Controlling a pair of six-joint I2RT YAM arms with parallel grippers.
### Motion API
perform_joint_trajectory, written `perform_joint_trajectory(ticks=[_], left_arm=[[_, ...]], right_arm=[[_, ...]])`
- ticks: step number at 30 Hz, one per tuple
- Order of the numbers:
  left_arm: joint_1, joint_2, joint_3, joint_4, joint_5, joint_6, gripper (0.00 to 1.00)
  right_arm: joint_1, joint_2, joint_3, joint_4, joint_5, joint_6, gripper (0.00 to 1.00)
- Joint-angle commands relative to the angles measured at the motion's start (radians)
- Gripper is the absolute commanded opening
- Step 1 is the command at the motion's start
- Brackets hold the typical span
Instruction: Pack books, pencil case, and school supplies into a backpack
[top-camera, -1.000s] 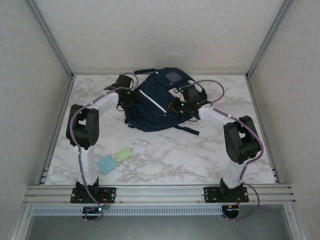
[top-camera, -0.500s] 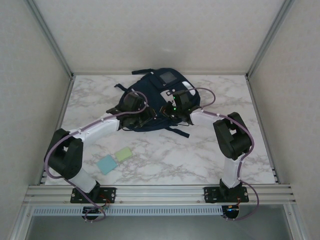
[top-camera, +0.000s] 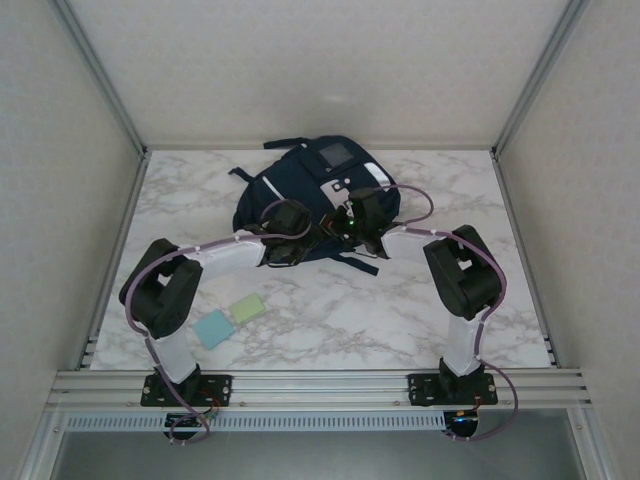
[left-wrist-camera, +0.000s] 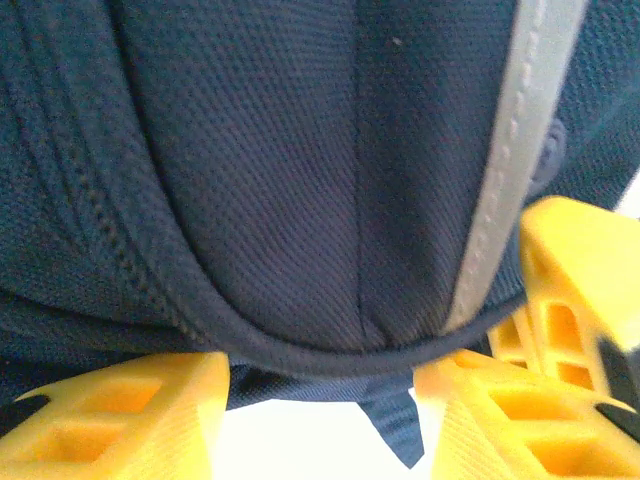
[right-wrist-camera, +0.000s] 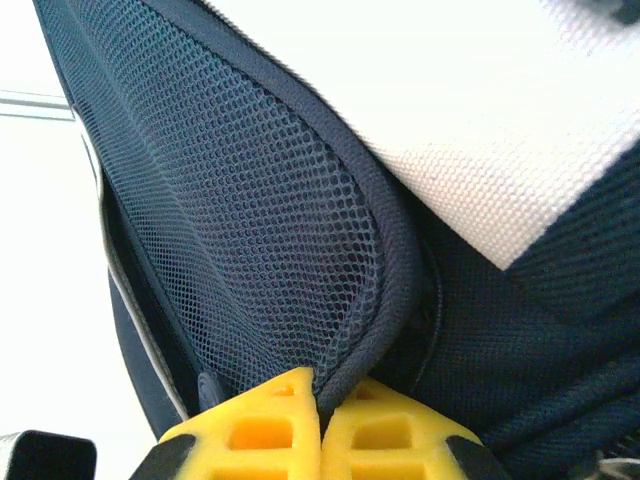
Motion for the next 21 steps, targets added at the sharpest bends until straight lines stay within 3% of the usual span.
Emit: perform_joint_trajectory(ticks=[1,7,11,18,21], left_arm=[[-0.004,0.025,0.032,0.02,-0.11,-0.049,0.53],[-0.006,0.036,0.054,0.071,-0.124,-0.073,0.61],[-0.009,0.087,0.096,0.031,-0.104,-0.053,0.58],[-0.006,0.072,0.068,-0.082,-0.155,0.067,0.08],[0.0,0.024,0.07,-0.149,-0.17,0.162,0.0]], right_arm=[[0.04,0.008,-0.015,0.091,-0.118,0.007,0.0],[0.04,0.01,-0.047,0.117,-0.129,0.019,0.0],[0.039,0.017,-0.053,0.139,-0.133,0.032,0.0],[0.025,0.01,-0.039,0.117,-0.132,0.017,0.0],[0.01,0.003,-0.035,0.079,-0.117,-0.012,0.0]])
